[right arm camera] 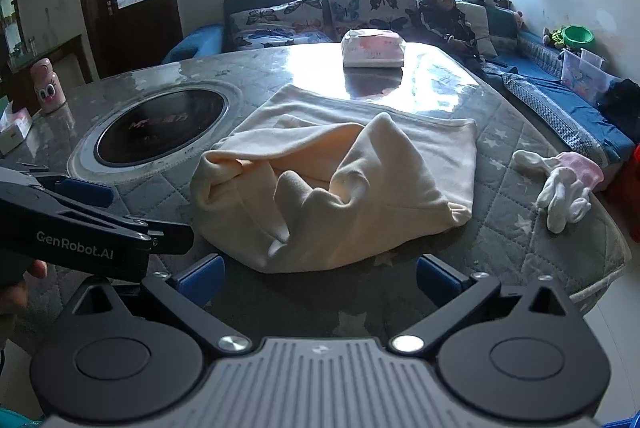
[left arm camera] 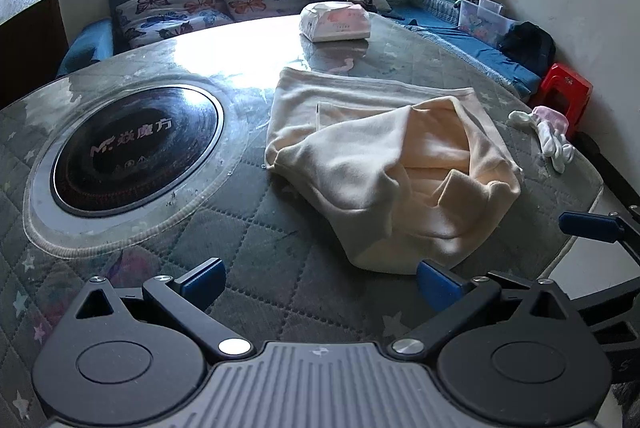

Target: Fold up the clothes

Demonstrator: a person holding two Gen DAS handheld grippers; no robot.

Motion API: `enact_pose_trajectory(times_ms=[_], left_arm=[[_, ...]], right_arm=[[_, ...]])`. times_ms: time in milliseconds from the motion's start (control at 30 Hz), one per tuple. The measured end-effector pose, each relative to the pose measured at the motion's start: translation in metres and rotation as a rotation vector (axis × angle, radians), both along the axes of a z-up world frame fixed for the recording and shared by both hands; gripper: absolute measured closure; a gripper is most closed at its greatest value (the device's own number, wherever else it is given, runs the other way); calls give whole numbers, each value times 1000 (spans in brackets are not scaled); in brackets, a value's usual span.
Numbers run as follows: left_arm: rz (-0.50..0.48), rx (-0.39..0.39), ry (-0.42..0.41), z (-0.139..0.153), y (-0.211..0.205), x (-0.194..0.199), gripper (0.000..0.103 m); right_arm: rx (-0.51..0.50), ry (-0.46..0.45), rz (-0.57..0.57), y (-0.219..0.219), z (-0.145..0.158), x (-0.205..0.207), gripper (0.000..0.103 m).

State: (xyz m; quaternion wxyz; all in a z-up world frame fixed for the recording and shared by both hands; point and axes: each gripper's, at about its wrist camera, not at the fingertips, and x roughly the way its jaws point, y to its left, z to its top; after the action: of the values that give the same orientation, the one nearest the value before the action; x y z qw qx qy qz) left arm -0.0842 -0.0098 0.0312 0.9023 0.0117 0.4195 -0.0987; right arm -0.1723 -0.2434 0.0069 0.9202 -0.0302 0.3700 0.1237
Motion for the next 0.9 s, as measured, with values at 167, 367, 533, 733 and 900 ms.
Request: enact_pose_trajectory(times_ms=[167,367,533,733,900], left_arm=[[14,2,8,-2,0,1,0],[18,9,16,-3,0,3,0],[22,13,20,-4,0,5,0],[23,20,26,-6,0,7,0],[25,25,27,-5,0,11,0]], right_arm=[[-1,9,-12,-1,-2,2,0],[3,18,-18,-3,-5,4,0],[2,24,-18,-2,-6,5,0],[2,25,-12,0,-8,8,0],[6,23,-12,0,-9,11,0]])
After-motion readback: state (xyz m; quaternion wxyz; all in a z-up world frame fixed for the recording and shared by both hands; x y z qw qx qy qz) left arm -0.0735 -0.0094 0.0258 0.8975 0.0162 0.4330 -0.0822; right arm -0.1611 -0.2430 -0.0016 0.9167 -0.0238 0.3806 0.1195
